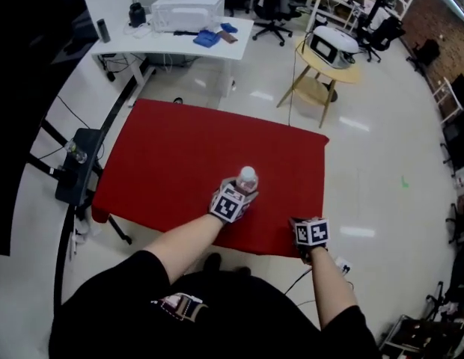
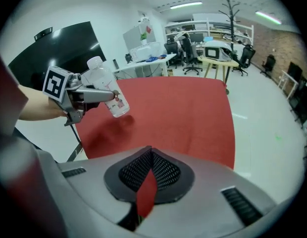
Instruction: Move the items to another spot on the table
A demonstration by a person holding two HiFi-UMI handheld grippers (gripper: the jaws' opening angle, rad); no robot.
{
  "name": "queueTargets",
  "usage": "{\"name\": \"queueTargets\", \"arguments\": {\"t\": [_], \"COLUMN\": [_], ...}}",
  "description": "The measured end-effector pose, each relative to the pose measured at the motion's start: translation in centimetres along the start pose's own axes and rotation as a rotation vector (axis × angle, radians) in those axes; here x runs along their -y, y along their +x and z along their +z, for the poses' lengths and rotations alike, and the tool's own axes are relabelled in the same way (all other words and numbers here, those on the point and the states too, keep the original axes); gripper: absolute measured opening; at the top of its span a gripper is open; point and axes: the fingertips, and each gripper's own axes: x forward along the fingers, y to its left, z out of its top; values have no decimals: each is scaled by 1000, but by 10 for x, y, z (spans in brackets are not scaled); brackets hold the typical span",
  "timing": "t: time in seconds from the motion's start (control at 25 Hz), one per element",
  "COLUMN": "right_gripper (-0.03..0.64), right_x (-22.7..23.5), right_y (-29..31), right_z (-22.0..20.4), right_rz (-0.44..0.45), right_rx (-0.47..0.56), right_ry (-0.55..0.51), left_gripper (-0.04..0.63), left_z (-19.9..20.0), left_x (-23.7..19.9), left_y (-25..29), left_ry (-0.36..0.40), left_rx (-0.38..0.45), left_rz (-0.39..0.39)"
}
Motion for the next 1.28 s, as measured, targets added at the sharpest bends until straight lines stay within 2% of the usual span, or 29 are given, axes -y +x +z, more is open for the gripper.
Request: {"name": "queueTargets", "arguments": {"t": [0.24,0.44,0.56,0.88,1.08,1.16,1.28], "right_gripper": [-3,-3,-3,-3,-3,-3,-3], "right_x": [49,80,97,122,121,115,99], "right_y": [-48,-76,-89,-109,-108,-106,-99], "right_z": [-62,-123,-156,-209,-211,-209,-203], "right_rz": [-12,-11,-14,-29,-17,-5,19], "right_rx": [45,36,32,35,40,38,41], "right_ry": [152,175,213,256,248,240,221], "left_gripper": [308,308,308,316,327,359,359], "left_z": [-18,-40,-51,-60,-61,-63,-73], "left_x": [132,230,271,309,306,302,291], "left_y": [34,73,89,110,107,100,79], "left_ry": [72,94,128,185,148,155,167], "left_rx": [-44,-82,-101,-66,-74,-86,-93], "left_rz": [-115,-183,-214,-207,-209,-221,-244]}}
